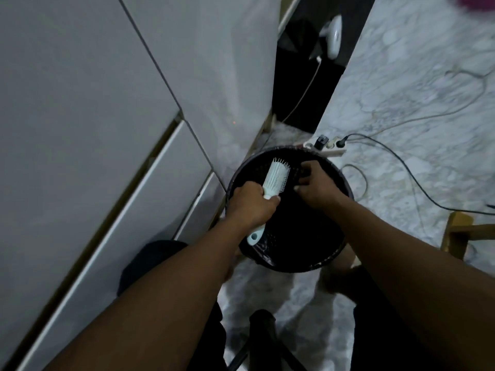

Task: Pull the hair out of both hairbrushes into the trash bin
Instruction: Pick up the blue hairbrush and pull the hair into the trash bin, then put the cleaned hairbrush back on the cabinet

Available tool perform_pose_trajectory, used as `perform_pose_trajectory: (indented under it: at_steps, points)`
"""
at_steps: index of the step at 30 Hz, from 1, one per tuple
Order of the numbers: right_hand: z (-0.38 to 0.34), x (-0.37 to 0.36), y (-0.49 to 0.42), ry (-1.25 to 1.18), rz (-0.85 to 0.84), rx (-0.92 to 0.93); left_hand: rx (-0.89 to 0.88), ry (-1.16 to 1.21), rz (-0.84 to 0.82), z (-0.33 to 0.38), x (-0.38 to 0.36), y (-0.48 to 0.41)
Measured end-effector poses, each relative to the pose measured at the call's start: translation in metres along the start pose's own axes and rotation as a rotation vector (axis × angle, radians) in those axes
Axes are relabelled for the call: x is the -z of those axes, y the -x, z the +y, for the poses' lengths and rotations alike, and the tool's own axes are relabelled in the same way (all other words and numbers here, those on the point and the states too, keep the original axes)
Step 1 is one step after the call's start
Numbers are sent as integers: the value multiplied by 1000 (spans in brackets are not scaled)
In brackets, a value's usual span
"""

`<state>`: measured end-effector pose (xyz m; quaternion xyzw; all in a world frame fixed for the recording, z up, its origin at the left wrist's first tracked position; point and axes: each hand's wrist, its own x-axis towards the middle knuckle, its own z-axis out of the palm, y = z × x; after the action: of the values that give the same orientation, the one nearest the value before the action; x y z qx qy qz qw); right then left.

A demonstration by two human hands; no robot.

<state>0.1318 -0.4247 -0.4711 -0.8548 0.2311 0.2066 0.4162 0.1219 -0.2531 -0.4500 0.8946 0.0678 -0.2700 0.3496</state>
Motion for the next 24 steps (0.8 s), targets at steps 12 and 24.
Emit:
perform_pose_trajectory:
  at_steps: [12, 24]
  points:
    - [-162, 151, 161, 4, -31, 324, -283, -157, 380, 118, 147, 129]
    - [-298, 228, 305, -27, 133, 671, -480, -235, 825, 193, 280, 273]
